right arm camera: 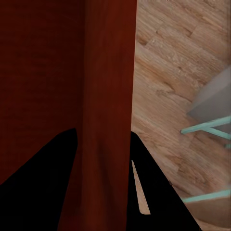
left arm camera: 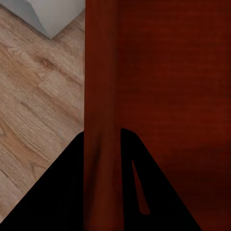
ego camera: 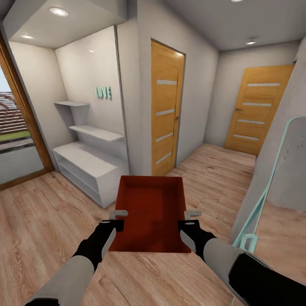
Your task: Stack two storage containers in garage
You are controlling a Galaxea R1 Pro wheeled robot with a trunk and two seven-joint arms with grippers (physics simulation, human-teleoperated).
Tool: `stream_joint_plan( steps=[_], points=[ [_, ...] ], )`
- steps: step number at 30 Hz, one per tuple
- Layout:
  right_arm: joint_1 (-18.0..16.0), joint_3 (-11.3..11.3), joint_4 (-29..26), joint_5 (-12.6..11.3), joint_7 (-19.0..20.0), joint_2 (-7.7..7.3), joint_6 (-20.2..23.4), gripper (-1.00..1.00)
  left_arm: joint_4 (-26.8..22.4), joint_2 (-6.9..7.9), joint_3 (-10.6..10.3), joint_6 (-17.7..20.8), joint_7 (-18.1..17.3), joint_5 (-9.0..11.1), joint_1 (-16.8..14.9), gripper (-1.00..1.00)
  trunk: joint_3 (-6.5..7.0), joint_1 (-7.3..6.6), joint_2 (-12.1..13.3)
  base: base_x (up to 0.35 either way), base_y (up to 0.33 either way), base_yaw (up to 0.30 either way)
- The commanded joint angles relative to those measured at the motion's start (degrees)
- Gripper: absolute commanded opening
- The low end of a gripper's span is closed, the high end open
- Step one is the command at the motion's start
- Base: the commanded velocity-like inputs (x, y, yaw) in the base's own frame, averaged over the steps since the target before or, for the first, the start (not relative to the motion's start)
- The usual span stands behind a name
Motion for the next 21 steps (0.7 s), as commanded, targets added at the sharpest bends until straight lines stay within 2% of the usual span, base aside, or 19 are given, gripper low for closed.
stream_joint_plan(
  steps=[1, 21],
  points=[
    [-0.07, 2.78, -1.66, 1.39, -0.14, 0.02, -3.1, -1.0, 0.08, -0.92, 0.23, 0.38, 0.05, -0.12, -0.02, -1.0, -0.13, 0.07, -0.13, 0.322, 0.0, -0.038],
    [-0.07, 2.78, -1.66, 1.39, -0.14, 0.02, -3.1, -1.0, 0.08, -0.96, 0.23, 0.38, 0.05, -0.11, -0.02, -1.0, -0.13, 0.07, -0.13, 0.322, 0.0, -0.002]
  ],
)
